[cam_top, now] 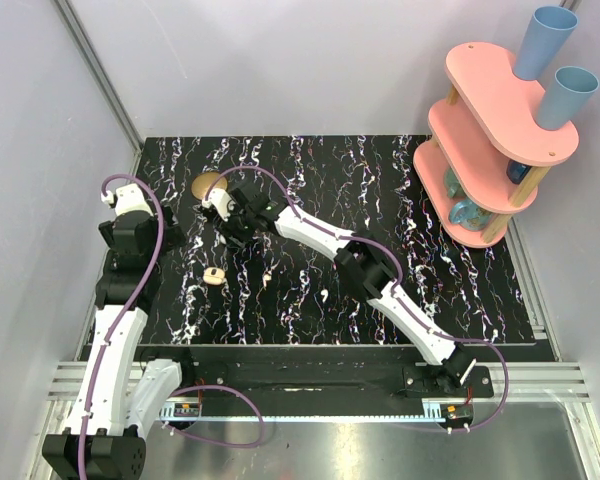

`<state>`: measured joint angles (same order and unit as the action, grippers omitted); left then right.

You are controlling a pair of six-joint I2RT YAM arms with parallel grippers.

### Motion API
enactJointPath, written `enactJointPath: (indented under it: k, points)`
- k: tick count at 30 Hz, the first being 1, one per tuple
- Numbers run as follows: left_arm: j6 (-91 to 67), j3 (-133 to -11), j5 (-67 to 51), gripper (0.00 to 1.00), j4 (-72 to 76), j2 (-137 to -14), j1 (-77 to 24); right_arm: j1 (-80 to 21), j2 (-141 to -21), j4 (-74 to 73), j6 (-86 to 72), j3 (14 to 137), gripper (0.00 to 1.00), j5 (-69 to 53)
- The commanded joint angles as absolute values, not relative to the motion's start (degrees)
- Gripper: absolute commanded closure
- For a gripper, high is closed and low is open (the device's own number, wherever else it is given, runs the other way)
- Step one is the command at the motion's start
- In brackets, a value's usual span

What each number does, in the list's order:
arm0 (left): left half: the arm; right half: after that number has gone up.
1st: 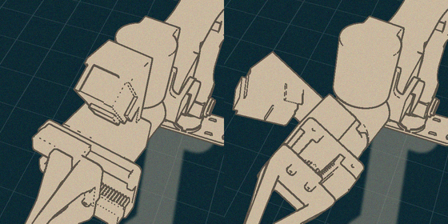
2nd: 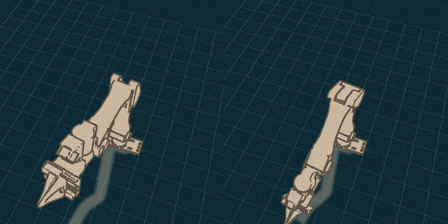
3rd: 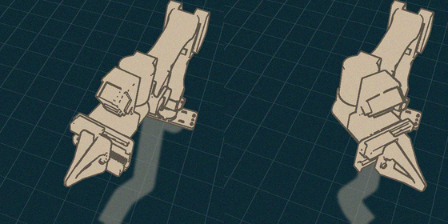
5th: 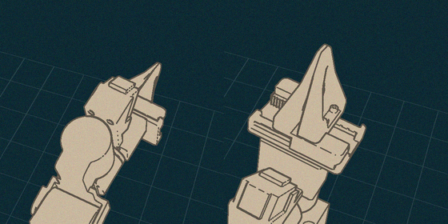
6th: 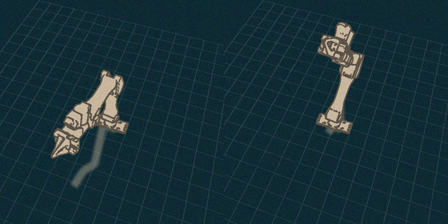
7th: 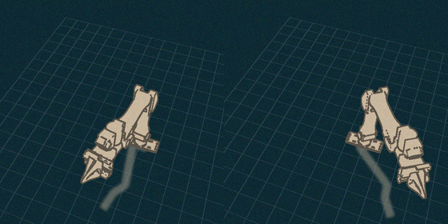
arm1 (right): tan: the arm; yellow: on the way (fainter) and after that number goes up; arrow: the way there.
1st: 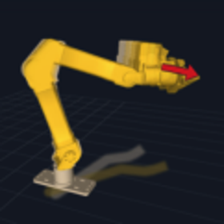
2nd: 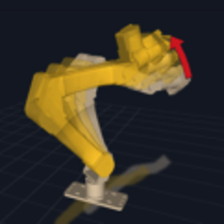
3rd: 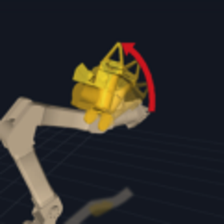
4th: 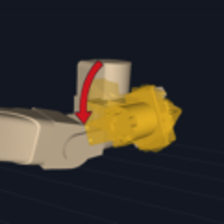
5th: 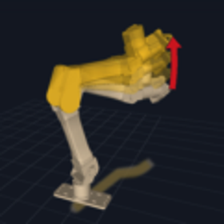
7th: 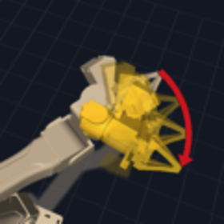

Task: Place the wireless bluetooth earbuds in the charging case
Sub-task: Pick up the charging case from the center of the board, then pass from the right arm to the left

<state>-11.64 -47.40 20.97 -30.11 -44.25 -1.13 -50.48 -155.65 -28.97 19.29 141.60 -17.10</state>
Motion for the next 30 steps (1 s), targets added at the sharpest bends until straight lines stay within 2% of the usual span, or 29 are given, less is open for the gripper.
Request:
enactJointPath:
  k: [1,6,10,14,19,23,28,30]
  points:
    - [-13.09,-48.87,18.81,0.01,-29.09,-43.51,-0.97,-50.8,-149.69,-26.55,19.08,137.57,1.0,-15.21]
    - [-14.41,-49.13,11.44,0.01,-28.39,-43.07,-0.88,-50.45,-138.38,-18.56,19.07,126.76,1.0,-13.54]
    - [-16.43,-48.52,5.81,0.01,-27.77,-42.19,-0.88,-50.54,-126.06,-5.13,20.04,106.07,1.0,-14.76]
    - [-18.98,-49.39,-2.6,0.01,-28.21,-41.57,-0.88,-50.45,-114.72,5.43,20.57,91.34,1.0,-13.98]
    - [-22.5,-52.11,-12.55,0.01,-29.44,-43.32,-0.88,-50.45,-101.62,8.08,20.83,76.42,1.0,-13.01]
    - [-23.9,-54.4,-28.8,0.01,-30.5,-49.37,-0.88,-50.45,-89.6,13.08,22.14,66.29,1.0,-10.82]
    - [-29.61,-54.67,-44.26,0.01,-23.31,-52.73,-1.14,-50.45,-80.34,16.08,23.91,57.15,1.0,-8.62]
    - [-31.54,-55.1,-46.92,0.01,-19.62,-54.22,-1.84,-50.45,-77.0,16.43,24.87,55.47,1.0,-8.18]
